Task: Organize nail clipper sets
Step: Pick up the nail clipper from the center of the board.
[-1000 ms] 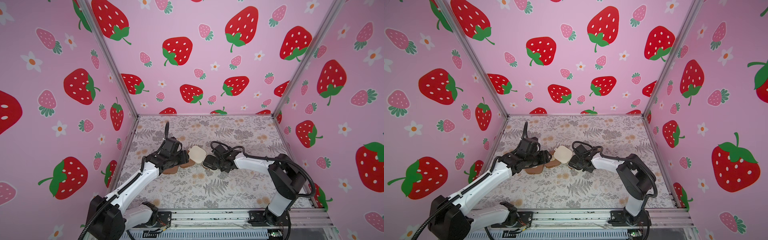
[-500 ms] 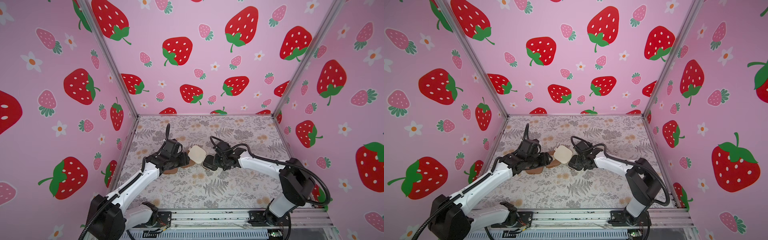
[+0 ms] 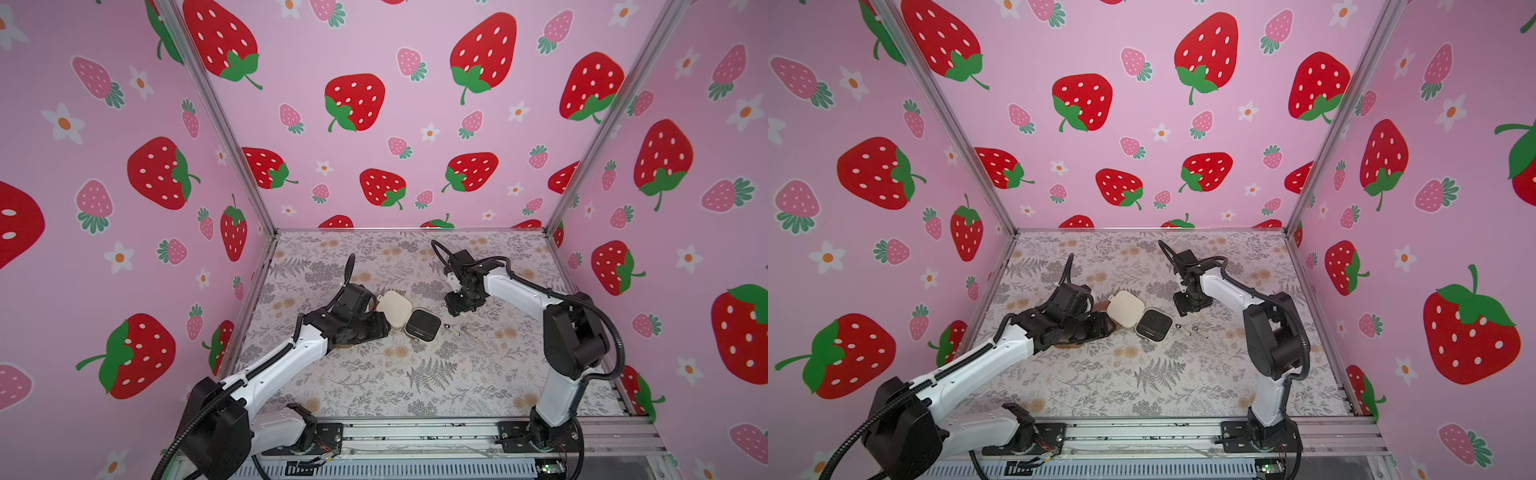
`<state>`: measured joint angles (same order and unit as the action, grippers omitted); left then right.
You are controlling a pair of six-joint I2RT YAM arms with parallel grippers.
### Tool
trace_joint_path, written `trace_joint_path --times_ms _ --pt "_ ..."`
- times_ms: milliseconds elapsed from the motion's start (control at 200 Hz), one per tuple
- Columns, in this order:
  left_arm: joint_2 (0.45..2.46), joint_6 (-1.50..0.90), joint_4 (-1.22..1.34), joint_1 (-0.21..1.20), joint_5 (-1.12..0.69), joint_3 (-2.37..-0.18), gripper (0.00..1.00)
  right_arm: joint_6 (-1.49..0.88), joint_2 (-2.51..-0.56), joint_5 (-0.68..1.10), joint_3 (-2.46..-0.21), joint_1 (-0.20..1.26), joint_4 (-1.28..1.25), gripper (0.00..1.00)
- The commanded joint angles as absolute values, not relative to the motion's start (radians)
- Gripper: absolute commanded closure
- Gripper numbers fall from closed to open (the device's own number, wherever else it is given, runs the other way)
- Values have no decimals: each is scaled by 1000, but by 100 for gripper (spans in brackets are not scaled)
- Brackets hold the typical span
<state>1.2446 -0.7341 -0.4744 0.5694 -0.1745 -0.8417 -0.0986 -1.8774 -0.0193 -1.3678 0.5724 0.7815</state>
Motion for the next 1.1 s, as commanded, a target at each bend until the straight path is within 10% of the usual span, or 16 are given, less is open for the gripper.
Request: trace_joint_path --times_ms 0,681,1091 --pt "1254 -791 -450 588 -158 -829 35 105 -1889 -24 -1391 563 814 36" --pt "1297 -811 -449 609 -143 -868 36 217 -2053 5 -1493 519 748 37" --pt "1325 -806 -443 611 -143 -885 36 213 -2089 71 -1488 504 782 63"
